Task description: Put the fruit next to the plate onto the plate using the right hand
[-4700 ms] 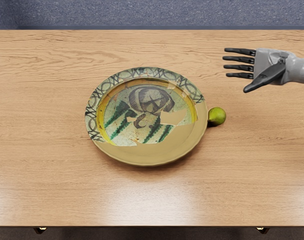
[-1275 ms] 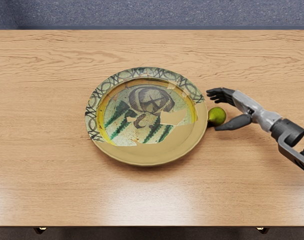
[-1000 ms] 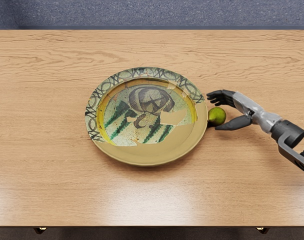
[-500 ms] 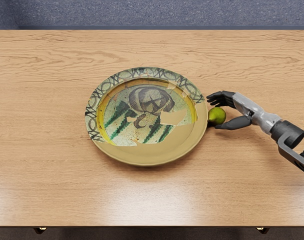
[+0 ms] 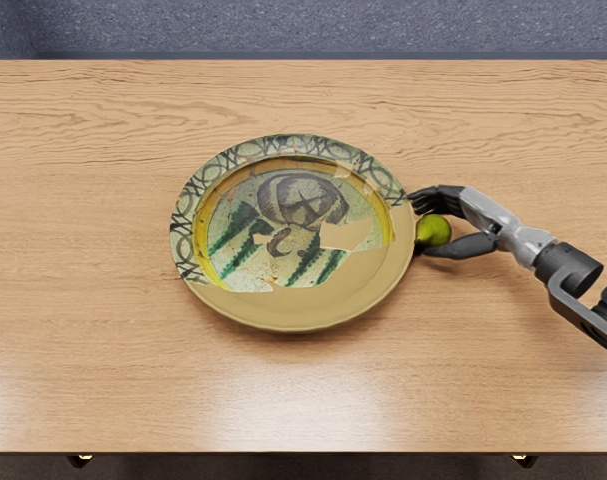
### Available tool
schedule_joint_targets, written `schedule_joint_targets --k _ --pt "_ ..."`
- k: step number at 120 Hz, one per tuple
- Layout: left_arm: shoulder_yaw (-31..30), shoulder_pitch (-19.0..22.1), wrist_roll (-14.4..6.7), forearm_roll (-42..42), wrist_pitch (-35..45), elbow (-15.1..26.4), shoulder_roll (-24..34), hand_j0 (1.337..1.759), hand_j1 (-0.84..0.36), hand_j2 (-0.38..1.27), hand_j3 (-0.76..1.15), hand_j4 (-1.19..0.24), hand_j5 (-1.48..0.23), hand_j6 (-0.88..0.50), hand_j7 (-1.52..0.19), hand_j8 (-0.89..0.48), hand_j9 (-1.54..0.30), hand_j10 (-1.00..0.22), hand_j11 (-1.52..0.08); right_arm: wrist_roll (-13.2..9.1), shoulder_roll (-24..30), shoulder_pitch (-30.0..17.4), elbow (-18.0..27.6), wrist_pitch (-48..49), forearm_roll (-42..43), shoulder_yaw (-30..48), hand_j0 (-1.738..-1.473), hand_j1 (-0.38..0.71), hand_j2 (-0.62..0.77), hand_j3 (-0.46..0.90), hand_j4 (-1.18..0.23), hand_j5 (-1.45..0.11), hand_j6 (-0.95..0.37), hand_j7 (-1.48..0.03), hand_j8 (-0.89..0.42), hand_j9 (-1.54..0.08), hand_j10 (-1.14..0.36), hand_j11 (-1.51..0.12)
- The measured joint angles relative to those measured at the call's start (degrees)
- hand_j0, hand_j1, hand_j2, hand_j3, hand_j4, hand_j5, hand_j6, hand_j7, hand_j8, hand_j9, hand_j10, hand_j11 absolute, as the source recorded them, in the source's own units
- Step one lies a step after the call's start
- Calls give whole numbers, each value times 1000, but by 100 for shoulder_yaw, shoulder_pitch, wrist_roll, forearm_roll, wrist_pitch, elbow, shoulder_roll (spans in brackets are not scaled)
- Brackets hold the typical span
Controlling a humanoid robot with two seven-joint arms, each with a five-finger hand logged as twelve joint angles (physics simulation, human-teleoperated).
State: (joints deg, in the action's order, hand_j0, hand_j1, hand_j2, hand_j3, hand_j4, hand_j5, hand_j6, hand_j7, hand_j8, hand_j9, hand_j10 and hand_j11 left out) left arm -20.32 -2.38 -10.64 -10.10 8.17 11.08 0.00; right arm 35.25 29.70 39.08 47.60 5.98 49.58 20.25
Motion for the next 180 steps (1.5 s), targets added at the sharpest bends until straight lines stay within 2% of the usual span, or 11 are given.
schedule_joint_targets --k 12,32,80,90,117,124,133,146,156,161,180 --pt "2 0 1 -1 0 0 0 1658 349 0 0 0 0 0 0 0 0 0 0 -14 6 -5 -46 -10 -2 -4 -1658 172 -83 0 -496 -387 -440 -566 -439 -567 -431 -567" --pt "4 1 1 -2 0 0 0 1658 349 0 0 0 0 0 0 0 0 0 0 -19 15 -11 -65 0 -11 -5 -1658 191 -86 0 -482 -519 -460 -594 -432 -604 -407 -604" --pt "6 1 2 -3 0 -1 0 1658 349 0 0 0 0 0 0 0 0 0 0 -15 26 -50 -77 2 -36 -15 -1657 263 -63 -1 -551 -668 -529 -691 -328 -718 -310 -733" --pt "7 1 2 -4 0 -1 0 1658 349 1 0 0 0 0 0 0 0 0 0 -10 36 -48 -107 20 -44 -40 -1654 279 -87 -1 -577 -702 -518 -722 -271 -754 -274 -771" --pt "10 1 3 -5 0 -1 0 1658 349 1 0 0 0 -1 0 0 0 0 0 -12 46 -51 -130 48 -28 -64 -1646 343 28 -1 -525 -824 -468 -803 -173 -857 -190 -876" --pt "10 1 3 -5 0 -1 0 1658 349 1 0 0 0 -1 0 0 0 0 0 -17 50 -51 -133 40 -19 -69 -1647 340 65 0 -537 -846 -482 -824 -172 -877 -279 -897" --pt "10 1 3 -5 0 -1 0 1658 349 1 -1 0 0 -1 0 0 0 0 0 -24 53 -56 -135 24 -18 -66 -1647 309 84 0 -587 -867 -541 -851 -223 -892 -272 -919" --pt "9 1 3 -4 0 -1 0 1658 349 1 -1 0 0 -1 0 0 0 0 0 -32 54 -60 -133 8 -12 -60 -1649 264 185 1 -661 -897 -648 -894 -331 -913 -406 -941" --pt "8 1 3 -4 0 -1 0 1658 349 1 -1 0 0 0 0 0 0 0 0 -36 55 -61 -132 -3 -16 -49 -1649 201 163 -1 -703 -912 -741 -921 -394 -918 -518 -944" --pt "7 0 3 -3 0 -1 0 1658 349 1 -1 0 0 0 0 0 0 0 0 -35 58 -66 -140 -7 -41 -43 -1648 190 218 -2 -725 -909 -769 -932 -425 -922 -564 -942" --pt "3 0 1 -2 0 0 0 1658 349 1 0 0 0 0 0 0 0 0 0 -43 123 -58 -129 -19 -68 -36 -1642 95 146 -3 -773 -903 -890 -957 -508 -920 -627 -908"
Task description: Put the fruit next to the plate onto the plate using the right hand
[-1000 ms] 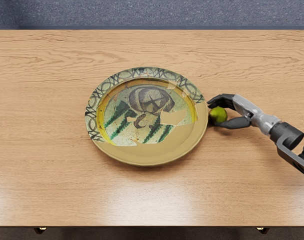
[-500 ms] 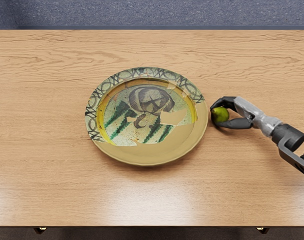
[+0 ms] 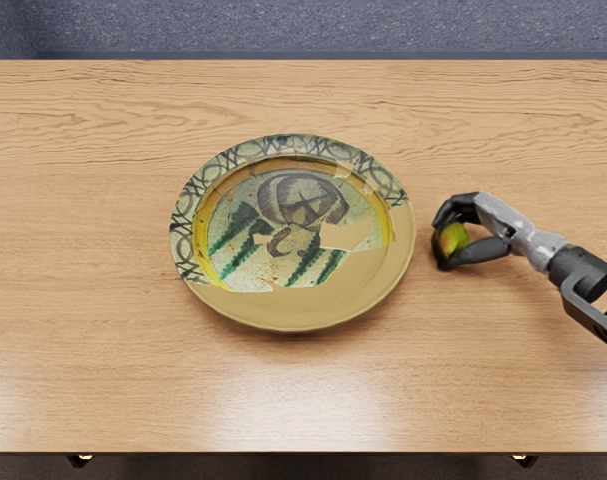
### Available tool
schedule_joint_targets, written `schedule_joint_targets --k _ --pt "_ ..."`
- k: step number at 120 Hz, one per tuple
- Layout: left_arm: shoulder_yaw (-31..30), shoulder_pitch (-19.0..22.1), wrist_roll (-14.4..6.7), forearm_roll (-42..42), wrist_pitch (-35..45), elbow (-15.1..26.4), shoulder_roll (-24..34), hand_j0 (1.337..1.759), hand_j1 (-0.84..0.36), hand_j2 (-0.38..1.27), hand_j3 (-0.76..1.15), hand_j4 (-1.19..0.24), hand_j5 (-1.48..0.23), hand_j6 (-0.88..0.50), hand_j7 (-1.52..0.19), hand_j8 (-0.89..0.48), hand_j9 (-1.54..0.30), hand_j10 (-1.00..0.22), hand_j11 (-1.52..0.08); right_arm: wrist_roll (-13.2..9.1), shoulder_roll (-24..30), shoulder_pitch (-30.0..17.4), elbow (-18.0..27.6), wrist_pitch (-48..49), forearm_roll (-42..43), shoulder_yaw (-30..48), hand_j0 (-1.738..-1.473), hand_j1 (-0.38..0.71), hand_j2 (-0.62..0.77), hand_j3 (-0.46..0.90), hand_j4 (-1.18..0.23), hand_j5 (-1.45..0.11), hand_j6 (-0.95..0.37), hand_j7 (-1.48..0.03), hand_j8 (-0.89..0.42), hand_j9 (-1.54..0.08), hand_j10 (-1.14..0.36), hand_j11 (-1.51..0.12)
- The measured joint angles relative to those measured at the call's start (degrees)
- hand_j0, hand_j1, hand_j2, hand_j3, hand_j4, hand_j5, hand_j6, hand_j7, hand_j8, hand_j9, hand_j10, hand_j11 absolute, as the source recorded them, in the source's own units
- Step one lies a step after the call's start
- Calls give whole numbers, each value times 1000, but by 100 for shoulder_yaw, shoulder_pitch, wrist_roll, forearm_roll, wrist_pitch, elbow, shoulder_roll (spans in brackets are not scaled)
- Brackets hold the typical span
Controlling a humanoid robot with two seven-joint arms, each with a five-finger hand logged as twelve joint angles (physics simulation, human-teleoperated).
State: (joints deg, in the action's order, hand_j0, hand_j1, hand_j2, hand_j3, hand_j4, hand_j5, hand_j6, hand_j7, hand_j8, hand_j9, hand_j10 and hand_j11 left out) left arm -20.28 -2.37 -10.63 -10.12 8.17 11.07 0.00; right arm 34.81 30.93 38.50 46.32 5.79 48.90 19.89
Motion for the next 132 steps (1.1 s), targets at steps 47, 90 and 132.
schedule_joint_targets --k 47,90,132 --pt "-5 0 -2 3 0 1 0 1658 349 0 0 0 0 0 0 0 0 0 0 6 310 217 31 716 -362 26 -1646 88 62 0 -790 -910 -850 -974 -476 -939 -595 -972" --pt "-8 0 -3 4 0 1 0 1658 349 0 0 0 0 0 0 0 0 0 0 10 680 547 222 1669 -912 25 -1644 89 55 -2 -788 -900 -830 -971 -467 -928 -569 -962" --pt "-3 0 -1 2 0 0 0 1658 349 0 0 0 0 0 0 0 0 0 0 17 823 856 647 2289 -1408 135 -1642 221 97 -3 -786 -894 -710 -967 -435 -908 -537 -962"
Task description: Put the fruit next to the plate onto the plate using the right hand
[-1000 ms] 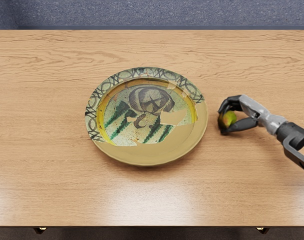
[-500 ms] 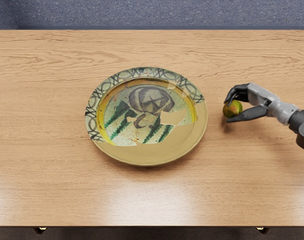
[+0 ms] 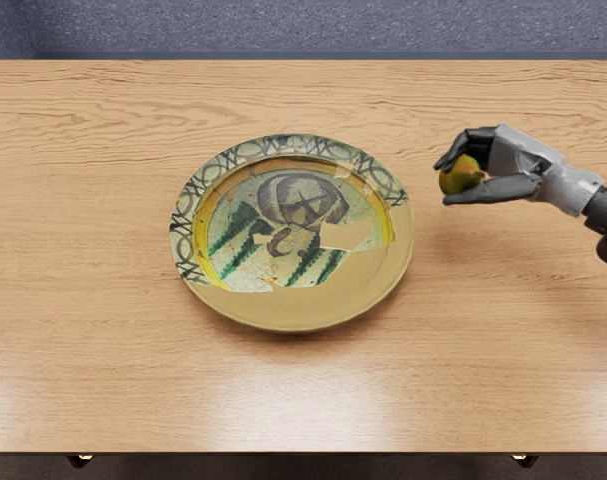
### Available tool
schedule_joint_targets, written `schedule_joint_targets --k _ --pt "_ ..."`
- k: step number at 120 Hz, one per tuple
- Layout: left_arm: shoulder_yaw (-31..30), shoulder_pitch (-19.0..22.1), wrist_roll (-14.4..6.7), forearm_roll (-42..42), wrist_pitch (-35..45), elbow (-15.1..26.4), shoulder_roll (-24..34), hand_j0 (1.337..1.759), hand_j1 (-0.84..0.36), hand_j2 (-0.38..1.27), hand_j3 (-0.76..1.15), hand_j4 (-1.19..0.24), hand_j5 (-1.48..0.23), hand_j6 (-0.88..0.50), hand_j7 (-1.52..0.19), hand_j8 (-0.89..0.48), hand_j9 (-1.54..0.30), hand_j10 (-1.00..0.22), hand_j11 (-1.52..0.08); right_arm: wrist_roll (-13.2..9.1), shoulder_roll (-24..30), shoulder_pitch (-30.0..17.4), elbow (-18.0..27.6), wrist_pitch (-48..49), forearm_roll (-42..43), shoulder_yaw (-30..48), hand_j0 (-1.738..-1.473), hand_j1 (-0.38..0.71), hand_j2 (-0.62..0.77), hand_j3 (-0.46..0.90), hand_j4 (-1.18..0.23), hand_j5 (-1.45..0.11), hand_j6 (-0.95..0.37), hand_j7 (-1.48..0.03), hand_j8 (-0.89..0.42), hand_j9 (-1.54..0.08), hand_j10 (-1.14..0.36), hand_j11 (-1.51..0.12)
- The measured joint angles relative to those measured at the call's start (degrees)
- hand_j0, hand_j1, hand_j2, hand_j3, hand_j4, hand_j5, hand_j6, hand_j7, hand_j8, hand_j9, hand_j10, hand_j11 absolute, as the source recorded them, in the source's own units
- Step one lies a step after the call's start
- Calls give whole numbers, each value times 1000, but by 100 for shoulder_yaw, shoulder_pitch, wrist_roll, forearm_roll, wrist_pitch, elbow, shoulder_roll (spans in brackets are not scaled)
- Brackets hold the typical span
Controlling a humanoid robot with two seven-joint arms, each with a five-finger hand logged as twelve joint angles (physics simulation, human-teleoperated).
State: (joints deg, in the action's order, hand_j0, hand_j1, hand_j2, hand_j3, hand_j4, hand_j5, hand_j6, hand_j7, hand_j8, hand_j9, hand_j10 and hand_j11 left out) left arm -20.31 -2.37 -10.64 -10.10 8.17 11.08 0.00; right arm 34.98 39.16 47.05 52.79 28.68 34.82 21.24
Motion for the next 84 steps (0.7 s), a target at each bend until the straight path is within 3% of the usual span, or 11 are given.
schedule_joint_targets --k 34,84 --pt "-1 0 0 1 0 0 0 1658 349 0 0 0 0 0 0 0 0 0 0 -4 -316 215 303 60 -94 34 -1635 179 -15 -3 -778 -907 -740 -967 -461 -905 -573 -930" --pt "-1 0 0 1 0 0 0 1658 349 0 0 0 0 0 0 0 0 0 0 -14 -1416 420 185 -348 -21 -36 -1634 170 -32 -3 -770 -919 -744 -966 -470 -905 -580 -922"
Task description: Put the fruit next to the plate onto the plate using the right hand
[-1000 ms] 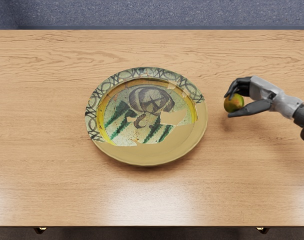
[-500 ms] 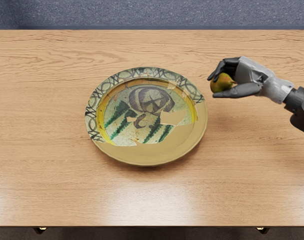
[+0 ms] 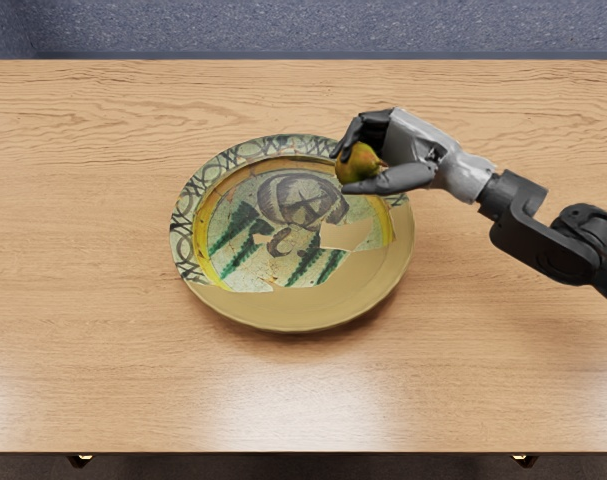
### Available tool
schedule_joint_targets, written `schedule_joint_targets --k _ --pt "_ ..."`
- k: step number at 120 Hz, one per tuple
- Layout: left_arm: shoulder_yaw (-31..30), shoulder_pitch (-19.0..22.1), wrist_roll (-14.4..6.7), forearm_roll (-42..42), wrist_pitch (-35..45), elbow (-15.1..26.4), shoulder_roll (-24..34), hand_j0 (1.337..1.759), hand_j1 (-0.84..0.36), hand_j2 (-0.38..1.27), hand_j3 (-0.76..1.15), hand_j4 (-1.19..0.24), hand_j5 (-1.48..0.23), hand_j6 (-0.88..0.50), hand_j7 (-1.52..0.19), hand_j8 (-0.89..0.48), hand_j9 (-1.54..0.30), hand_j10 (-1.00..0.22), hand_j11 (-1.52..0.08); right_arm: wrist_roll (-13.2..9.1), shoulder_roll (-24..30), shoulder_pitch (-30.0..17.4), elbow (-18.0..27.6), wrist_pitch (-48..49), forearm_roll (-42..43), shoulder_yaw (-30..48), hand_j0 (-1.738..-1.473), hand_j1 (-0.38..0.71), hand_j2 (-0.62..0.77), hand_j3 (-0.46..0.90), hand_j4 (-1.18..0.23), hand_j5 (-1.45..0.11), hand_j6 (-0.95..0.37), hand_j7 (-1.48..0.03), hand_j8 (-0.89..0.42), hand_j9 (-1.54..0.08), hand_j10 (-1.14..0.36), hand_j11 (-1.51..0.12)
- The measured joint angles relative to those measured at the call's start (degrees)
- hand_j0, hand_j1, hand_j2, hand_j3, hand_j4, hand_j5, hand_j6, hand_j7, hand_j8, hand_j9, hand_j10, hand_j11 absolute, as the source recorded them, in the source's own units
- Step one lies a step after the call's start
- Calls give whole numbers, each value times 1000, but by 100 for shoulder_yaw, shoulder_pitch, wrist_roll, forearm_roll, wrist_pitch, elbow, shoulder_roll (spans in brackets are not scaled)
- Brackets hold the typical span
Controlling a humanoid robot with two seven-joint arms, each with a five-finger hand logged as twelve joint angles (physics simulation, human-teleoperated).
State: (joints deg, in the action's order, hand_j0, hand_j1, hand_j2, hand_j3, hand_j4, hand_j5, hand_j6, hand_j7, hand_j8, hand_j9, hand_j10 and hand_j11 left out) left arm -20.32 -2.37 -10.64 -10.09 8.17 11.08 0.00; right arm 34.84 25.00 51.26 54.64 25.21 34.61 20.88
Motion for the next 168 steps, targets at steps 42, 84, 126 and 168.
schedule_joint_targets --k 42,84,126,168 --pt "0 0 0 0 0 0 0 1658 349 0 0 0 0 0 0 0 0 0 0 -668 -737 -24 -234 -269 13 -87 -1635 166 -40 -3 -776 -907 -745 -964 -470 -907 -580 -921" --pt "2 0 0 -1 0 0 0 1658 349 0 0 0 0 0 0 0 0 0 0 -926 -1015 -59 -380 -315 -52 -170 -1635 173 -16 -2 -765 -890 -752 -949 -479 -894 -588 -935" --pt "2 0 1 -1 0 0 0 1658 349 0 0 0 0 0 0 0 0 0 0 -954 -1065 -158 -416 -305 -24 -187 -1647 108 -83 0 -556 -672 -733 -698 -492 -671 -581 -678" --pt "2 0 1 -2 0 0 0 1658 349 0 0 0 0 0 0 0 0 0 0 -1367 -1136 -117 -388 -296 -293 -176 -1656 -48 -57 0 -291 -354 -319 -365 -282 -351 -298 -351"
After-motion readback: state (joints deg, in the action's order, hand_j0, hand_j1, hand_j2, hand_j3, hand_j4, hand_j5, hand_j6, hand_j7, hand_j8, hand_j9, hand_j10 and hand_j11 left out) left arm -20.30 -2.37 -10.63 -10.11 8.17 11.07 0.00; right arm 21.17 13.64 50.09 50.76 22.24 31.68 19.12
